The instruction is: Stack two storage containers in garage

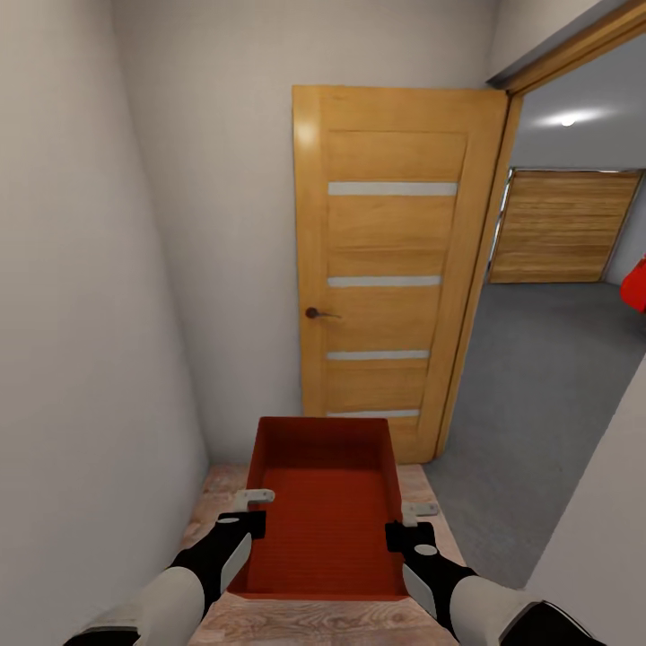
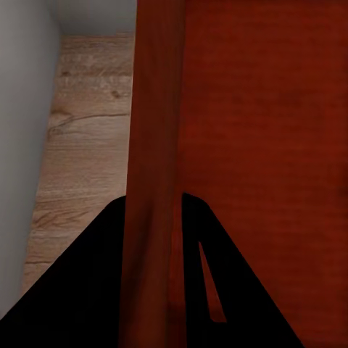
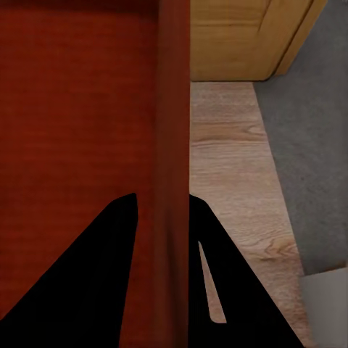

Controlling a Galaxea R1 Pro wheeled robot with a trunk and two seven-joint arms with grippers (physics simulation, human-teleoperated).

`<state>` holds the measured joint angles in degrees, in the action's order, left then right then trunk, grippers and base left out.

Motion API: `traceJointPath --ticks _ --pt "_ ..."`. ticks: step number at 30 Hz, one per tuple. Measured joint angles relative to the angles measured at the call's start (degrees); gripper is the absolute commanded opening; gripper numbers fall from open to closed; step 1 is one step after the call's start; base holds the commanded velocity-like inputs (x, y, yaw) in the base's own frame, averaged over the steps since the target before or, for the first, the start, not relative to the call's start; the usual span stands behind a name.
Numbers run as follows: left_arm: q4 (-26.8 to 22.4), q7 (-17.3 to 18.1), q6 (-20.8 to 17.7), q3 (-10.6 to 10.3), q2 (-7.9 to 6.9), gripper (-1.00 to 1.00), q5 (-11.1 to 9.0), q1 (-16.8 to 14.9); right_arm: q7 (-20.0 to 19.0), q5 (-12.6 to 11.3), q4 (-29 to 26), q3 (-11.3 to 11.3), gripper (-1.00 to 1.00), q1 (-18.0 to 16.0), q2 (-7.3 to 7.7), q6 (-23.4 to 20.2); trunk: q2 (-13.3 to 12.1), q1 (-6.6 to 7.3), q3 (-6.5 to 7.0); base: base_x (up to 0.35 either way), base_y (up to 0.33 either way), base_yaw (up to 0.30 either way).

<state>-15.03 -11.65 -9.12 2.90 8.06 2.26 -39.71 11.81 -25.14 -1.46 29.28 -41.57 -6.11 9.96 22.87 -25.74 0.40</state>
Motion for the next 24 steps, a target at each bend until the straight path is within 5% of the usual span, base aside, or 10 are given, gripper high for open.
traceJointPath --ticks 24 --pt "-0.07 -0.45 0.04 -0.52 0.12 -1.00 -0.68 0.02 -0.06 0.62 -0.18 -0.39 -1.00 -0.01 0.16 -0.15 0.00 -0.02 0.00 0.012 0.000 0.000"
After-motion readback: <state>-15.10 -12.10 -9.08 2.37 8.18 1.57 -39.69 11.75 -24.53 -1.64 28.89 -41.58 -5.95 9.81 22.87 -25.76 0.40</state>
